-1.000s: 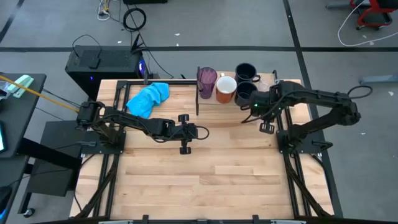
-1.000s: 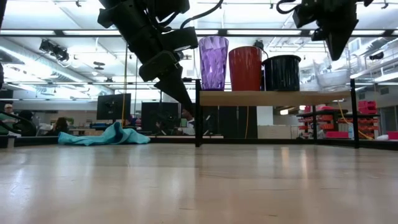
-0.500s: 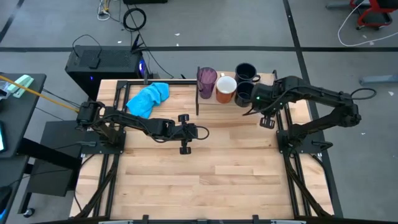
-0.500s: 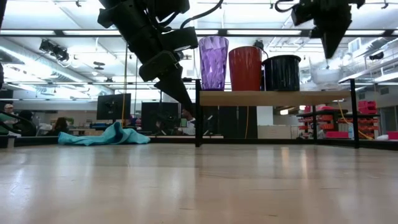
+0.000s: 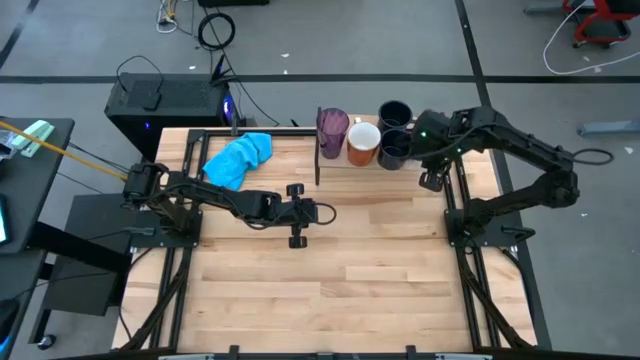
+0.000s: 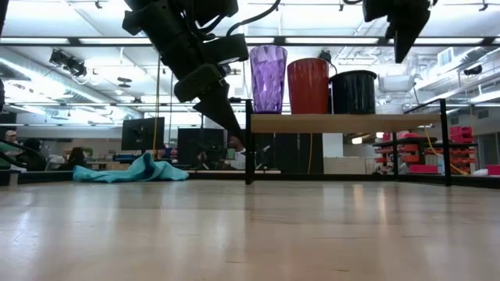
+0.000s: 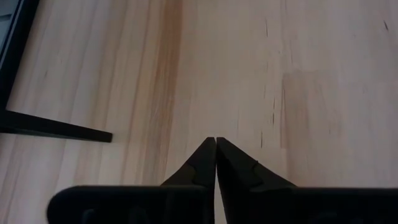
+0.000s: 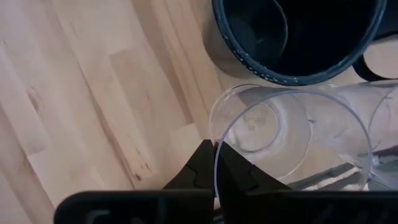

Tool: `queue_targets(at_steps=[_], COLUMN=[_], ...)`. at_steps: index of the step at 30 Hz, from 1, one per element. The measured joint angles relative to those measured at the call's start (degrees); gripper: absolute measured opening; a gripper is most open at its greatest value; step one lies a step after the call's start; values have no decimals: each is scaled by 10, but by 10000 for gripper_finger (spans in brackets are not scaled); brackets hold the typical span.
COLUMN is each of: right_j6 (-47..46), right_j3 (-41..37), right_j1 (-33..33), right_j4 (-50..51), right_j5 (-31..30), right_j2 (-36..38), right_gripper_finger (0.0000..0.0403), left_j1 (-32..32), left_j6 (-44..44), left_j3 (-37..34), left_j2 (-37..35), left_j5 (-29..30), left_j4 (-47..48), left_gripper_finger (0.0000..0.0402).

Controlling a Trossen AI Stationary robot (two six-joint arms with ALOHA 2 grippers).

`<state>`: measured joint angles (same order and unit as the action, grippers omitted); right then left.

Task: Stack small to large cups/mugs on shelf
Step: Put the transparent mug on the shelf

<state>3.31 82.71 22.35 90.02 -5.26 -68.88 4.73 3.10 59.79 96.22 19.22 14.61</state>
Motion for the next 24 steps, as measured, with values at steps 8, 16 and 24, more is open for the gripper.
queue_targets(at_steps=[8,16,24], right_j6=[39,50,40], right_j3=[-4,-4,-11], right_j1=[42,54,54], right_j4=[0,0,-1], right_j5=[8,2,-7], right_j2=[-2,-21,-28], right_gripper_finger=[7,8,8], left_j1=[0,0,0], left_j6=[0,0,0], left_j3=[0,0,0], left_j2=[0,0,0], left_j5=[0,0,0], left_j4=[3,3,2], left_gripper_finger=[10,21,14])
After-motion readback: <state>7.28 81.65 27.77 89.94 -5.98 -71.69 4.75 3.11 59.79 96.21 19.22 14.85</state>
